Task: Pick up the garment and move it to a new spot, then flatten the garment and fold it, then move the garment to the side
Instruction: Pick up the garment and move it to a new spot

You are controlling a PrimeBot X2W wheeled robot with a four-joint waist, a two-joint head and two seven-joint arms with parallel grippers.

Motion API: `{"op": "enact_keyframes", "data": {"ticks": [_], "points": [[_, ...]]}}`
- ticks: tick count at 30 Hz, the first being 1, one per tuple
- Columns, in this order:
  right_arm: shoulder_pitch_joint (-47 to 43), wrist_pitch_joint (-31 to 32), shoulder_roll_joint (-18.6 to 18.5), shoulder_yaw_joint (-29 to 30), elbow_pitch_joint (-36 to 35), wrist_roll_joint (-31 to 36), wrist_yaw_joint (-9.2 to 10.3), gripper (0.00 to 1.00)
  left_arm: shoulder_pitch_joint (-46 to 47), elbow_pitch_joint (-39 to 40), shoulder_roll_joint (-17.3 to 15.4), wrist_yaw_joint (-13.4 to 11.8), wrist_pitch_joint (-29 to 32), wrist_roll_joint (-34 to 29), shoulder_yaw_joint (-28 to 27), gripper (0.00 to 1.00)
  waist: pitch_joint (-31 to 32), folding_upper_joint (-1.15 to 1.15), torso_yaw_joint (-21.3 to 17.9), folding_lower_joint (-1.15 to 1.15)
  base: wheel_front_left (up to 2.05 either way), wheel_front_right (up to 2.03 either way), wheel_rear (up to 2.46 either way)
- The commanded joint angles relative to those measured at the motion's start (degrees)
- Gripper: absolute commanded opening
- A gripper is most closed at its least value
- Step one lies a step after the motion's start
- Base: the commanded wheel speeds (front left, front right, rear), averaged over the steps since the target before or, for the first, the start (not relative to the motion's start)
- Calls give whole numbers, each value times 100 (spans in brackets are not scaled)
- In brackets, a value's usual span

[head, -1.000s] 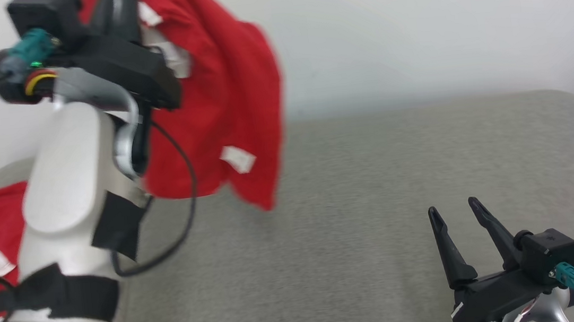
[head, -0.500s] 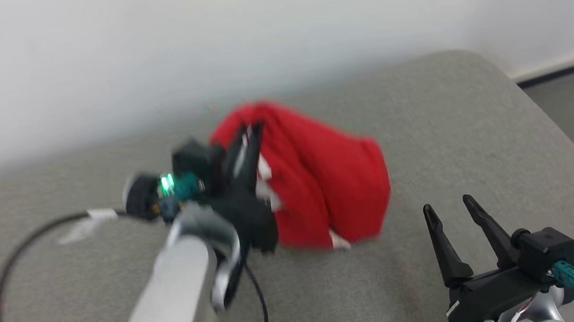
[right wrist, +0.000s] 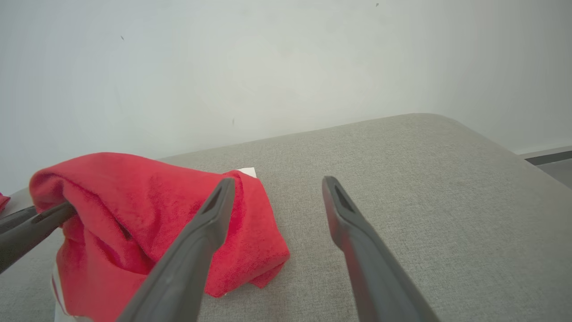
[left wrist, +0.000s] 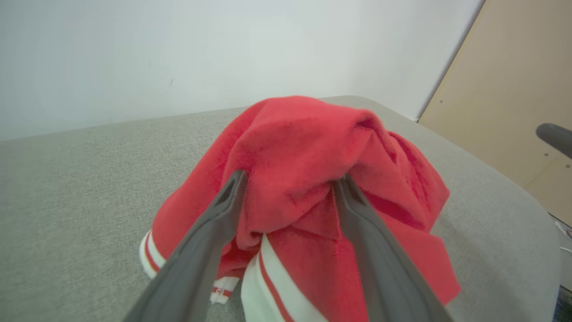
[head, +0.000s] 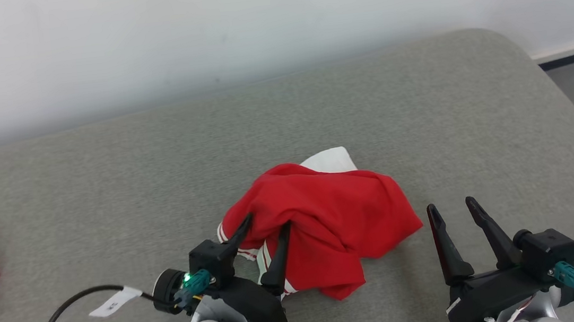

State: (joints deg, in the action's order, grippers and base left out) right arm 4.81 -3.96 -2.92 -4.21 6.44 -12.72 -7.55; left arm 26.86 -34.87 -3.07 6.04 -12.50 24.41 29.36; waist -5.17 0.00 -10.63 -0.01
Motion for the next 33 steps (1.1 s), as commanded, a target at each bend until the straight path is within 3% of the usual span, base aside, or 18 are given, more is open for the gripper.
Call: {"op": "enact_keyframes", "data": {"ticks": [1,10,16,23,28,33], "points": [[42,-35,5,-11,26,-26,12,100,-134,29,2,-31,-84,46,-50,100,162,0,332,1,0,0,0],[-216,-136,0,359,166,83,12,100,-796,769,-282,-221,-262,-127,-215,100,551,0,1087,1,0,0,0],[-433,-404,2,691,147,130,12,100,-1709,2170,-423,-365,-266,-227,-944,100,729,0,1459,1,0,0,0],[-727,-1013,5,904,336,199,12,100,-2961,3179,-302,-239,-268,-631,-2092,100,872,0,1472,1,0,0,0],[-939,-1080,2,880,544,277,12,100,-3375,3083,-212,-46,-269,-797,-2515,100,884,0,1405,1,0,0,0],[-944,-1086,0,831,789,332,12,100,-3518,2814,-159,69,-269,-930,-2601,100,840,0,1331,1,0,0,0]]}}
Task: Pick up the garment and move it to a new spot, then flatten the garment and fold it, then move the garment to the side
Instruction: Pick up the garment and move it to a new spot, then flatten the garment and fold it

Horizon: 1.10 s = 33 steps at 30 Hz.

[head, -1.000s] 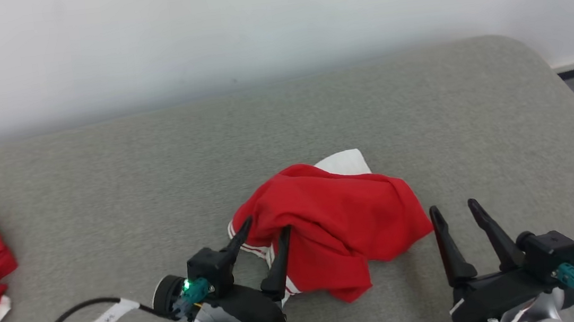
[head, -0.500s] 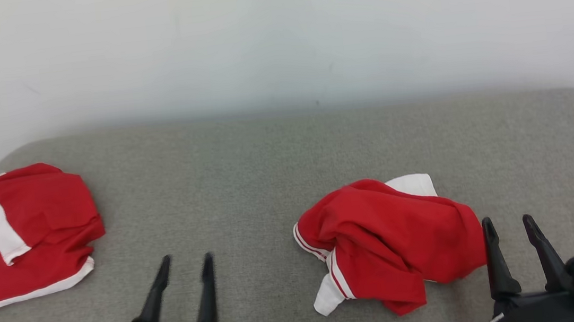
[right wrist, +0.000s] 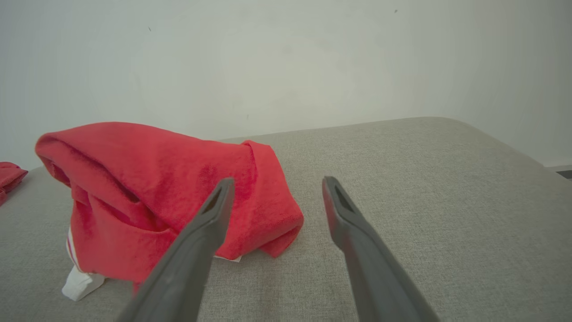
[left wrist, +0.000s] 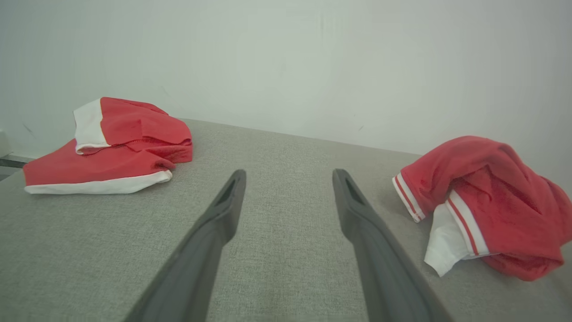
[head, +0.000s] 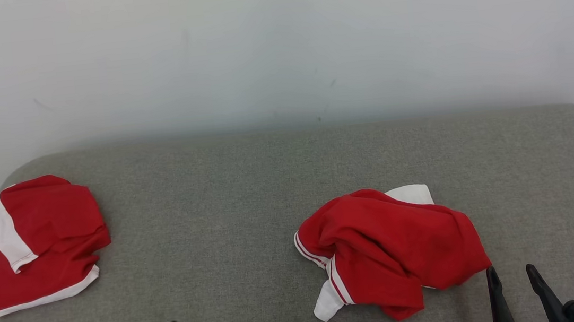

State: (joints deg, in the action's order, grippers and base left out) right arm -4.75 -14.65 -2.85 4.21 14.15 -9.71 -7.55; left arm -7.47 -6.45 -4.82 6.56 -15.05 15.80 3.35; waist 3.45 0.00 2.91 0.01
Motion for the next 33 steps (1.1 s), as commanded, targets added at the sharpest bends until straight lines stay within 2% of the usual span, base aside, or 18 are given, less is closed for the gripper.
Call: {"op": "enact_keyframes", "data": {"ticks": [1,22,27,33], "points": [[39,-20,-6,-24,43,32,12,100,-62,-59,23,38,-14,-106,16,100,-34,0,-38,-1,0,0,0],[268,-38,-6,-112,99,129,12,100,173,-217,102,88,-15,-178,172,100,-157,0,-164,-1,0,0,0],[330,-15,-6,-208,132,137,12,100,284,-459,17,89,-15,-22,550,100,-166,0,-262,-1,0,0,0],[432,24,-6,-350,100,110,12,100,719,-1011,-37,89,-16,200,1224,100,-249,0,-700,-1,0,0,0]]}}
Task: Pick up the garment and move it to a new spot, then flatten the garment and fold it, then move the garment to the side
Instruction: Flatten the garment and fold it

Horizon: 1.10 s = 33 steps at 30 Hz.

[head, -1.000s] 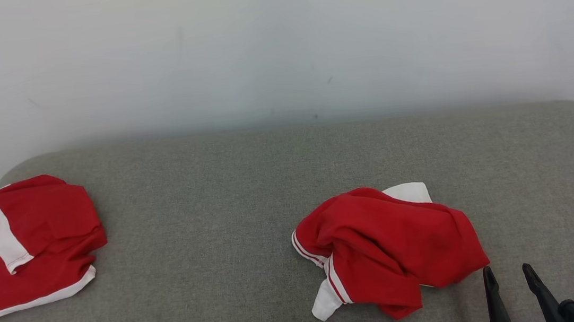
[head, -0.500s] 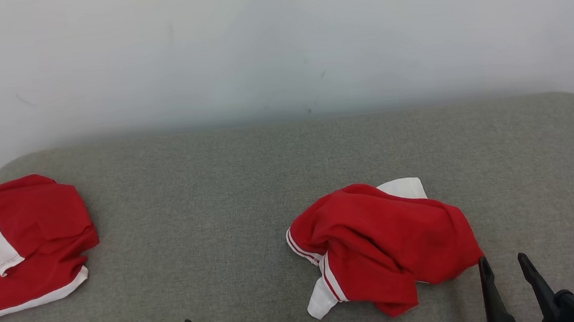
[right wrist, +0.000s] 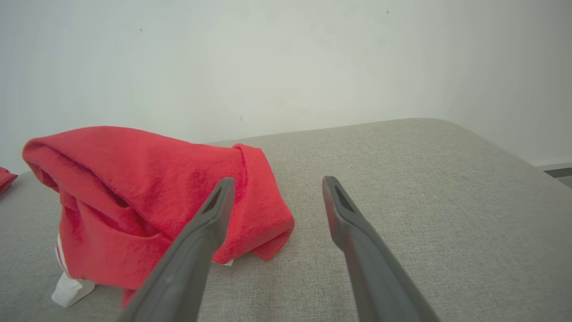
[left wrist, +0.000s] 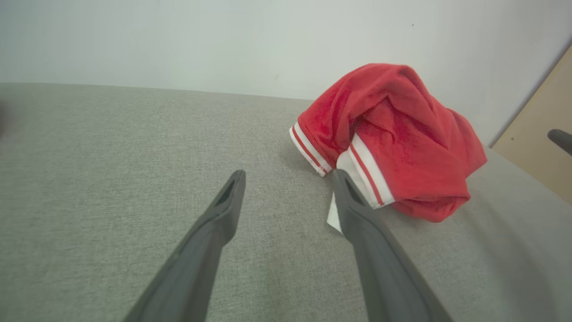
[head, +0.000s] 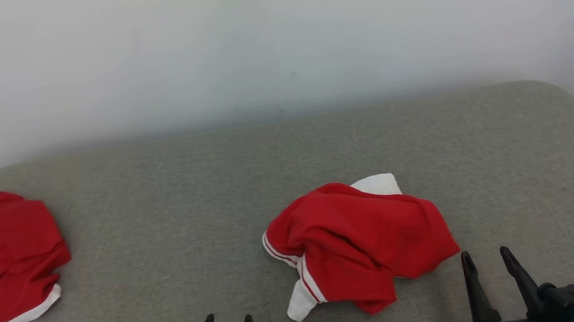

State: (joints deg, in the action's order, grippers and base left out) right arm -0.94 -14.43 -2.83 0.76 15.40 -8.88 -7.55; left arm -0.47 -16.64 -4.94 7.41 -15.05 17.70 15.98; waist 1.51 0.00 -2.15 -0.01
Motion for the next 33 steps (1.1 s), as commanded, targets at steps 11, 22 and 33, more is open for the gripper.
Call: {"op": "enact_keyframes", "data": {"ticks": [11,22,33], "points": [[158,15,-7,-176,-100,-62,12,100,1035,-1389,59,-22,144,181,765,100,-399,0,-1213,1,0,0,0],[244,5,-7,-187,-175,-7,12,100,1916,-2595,173,-840,442,151,755,0,-581,0,-1352,1,0,0,0],[117,69,-8,-208,-203,14,12,100,2710,-1804,189,-1025,-9,214,386,0,-417,0,-1000,1,0,0,0]]}}
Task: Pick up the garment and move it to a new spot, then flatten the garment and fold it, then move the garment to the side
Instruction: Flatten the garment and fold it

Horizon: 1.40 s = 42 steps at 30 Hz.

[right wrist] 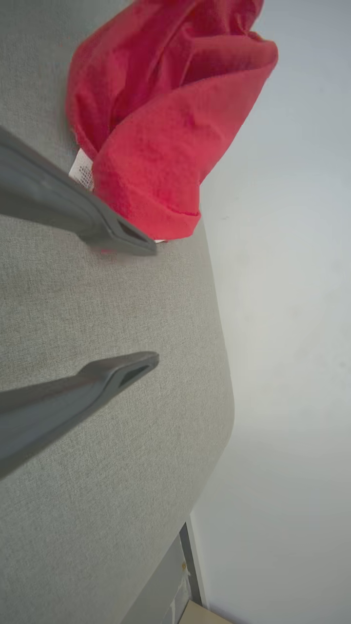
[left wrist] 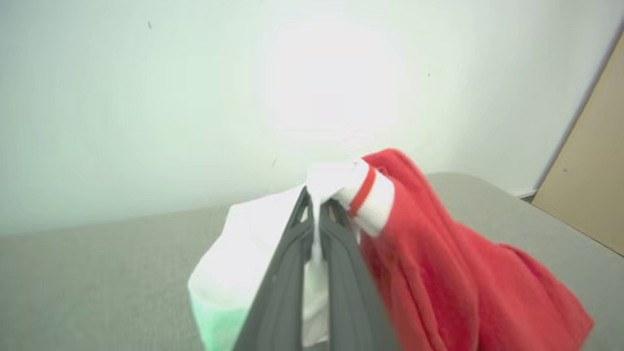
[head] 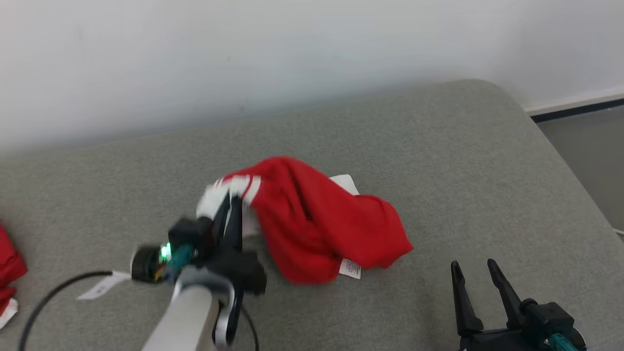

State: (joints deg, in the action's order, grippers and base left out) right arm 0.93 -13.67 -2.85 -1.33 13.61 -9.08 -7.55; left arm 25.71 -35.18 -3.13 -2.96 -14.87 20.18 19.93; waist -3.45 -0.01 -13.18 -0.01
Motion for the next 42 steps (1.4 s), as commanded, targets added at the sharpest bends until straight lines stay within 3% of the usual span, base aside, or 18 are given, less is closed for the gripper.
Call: {"op": "enact_keyframes", "data": {"ticks": [1,6,13,22,31,42], "points": [[-73,6,-6,-17,-29,36,12,100,226,229,6,32,-31,-99,-33,0,104,1,140,1,0,0,0],[-70,31,-5,-106,-17,-12,12,100,895,1221,8,197,-30,-430,55,0,217,1,267,1,0,0,0],[-67,29,-5,-206,19,-44,12,100,2057,1760,28,391,-32,-479,425,0,314,1,237,1,0,0,0],[-23,-26,-5,-223,98,-133,12,100,3144,2010,21,19,3,113,1257,0,285,1,145,1,0,0,0],[66,-82,-5,-273,150,-214,12,100,2928,687,-78,-534,271,300,1326,0,202,1,236,1,0,0,0],[86,-114,-5,-160,133,-192,12,100,1748,-947,-614,-690,187,925,742,0,94,1,605,1,0,0,0]]}}
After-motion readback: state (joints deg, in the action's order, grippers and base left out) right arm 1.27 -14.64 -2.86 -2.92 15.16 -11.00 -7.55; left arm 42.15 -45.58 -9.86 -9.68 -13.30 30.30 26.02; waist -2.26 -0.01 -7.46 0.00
